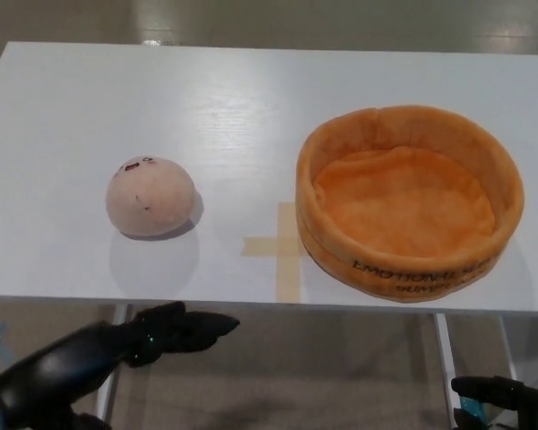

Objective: Use the left hand to pick up the pink round toy on the left and place it inside the orange plate on the desk.

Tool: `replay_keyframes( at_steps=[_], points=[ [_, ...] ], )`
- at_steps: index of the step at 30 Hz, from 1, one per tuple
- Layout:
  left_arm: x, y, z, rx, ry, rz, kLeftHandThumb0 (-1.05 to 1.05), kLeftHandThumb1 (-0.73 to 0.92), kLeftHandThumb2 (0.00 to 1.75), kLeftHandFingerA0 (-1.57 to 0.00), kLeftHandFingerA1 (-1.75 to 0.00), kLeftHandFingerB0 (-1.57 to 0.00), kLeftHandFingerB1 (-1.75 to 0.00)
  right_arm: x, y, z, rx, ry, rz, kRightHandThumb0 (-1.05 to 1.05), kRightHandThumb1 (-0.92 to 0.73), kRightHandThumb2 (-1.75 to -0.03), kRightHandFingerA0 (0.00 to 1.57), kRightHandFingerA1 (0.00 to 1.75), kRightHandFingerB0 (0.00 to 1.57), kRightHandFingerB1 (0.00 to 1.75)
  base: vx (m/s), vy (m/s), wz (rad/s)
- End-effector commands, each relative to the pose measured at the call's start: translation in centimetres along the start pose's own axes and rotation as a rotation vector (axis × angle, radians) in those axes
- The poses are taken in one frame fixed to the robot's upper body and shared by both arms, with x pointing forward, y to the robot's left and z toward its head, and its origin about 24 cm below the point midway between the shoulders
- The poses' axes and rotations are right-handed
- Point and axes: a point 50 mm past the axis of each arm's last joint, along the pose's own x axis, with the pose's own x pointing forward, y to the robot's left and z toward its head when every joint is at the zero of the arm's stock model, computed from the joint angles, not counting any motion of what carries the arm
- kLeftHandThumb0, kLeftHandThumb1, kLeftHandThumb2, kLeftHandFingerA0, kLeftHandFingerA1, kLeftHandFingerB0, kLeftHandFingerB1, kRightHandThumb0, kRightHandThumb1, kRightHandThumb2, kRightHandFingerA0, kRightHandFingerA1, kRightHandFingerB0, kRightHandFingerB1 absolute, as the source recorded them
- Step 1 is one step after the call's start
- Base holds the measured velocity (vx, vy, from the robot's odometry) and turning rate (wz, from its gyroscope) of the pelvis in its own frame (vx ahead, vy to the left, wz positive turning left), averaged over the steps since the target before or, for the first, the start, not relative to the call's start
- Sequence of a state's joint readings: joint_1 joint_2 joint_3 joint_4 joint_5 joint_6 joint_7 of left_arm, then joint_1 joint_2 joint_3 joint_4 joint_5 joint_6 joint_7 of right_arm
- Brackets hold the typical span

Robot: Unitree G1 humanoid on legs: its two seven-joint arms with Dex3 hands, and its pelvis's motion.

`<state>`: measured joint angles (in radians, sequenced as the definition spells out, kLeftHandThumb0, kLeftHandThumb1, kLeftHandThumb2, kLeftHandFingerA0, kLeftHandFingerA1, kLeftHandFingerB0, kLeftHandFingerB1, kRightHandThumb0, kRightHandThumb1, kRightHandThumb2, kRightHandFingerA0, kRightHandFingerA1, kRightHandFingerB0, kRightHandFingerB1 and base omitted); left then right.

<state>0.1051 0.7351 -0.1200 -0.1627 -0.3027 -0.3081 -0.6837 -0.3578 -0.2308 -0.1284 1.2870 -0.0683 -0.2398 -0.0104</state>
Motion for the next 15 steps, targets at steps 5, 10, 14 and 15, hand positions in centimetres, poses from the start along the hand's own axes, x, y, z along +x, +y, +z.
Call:
replay_keyframes(
  at_steps=[5, 10, 14, 15],
  points=[
    [-1.0, 2.4, 10.8, -0.005, -0.560, -0.068, -0.35, 0.50, 0.55, -0.11, -0.31, -0.16, -0.31, 0.0, -0.2, 0.1, 0.000, -0.001, 0.004, -0.21, -0.61, -0.58, 0.78, 0.59, 0.69, 0.52, 0.00, 0.000, 0.00],
    [0.2, 4.7, 10.8, 0.252, -0.550, 0.246, -0.33, 0.39, 0.67, 0.00, -0.16, -0.10, -0.33, 0.0, -0.2, 0.1, -0.004, -0.005, 0.005, -0.21, -0.61, -0.58, 0.78, 0.59, 0.69, 0.51, 0.00, 0.000, 0.00],
    [1.4, 6.7, 9.4, 0.367, -0.421, 0.366, -0.29, 0.37, 0.64, 0.00, -0.06, -0.05, -0.29, 0.0, -0.2, 0.1, -0.011, -0.004, 0.001, -0.20, -0.61, -0.58, 0.77, 0.58, 0.69, 0.51, 0.00, 0.000, 0.00],
    [2.1, 7.5, 8.7, 0.419, -0.364, 0.395, -0.28, 0.23, 0.58, 0.00, -0.05, -0.01, -0.18, 0.0, -0.2, 0.0, -0.011, -0.003, -0.001, -0.20, -0.61, -0.58, 0.78, 0.59, 0.69, 0.52, 0.00, 0.000, 0.00]
  ],
)
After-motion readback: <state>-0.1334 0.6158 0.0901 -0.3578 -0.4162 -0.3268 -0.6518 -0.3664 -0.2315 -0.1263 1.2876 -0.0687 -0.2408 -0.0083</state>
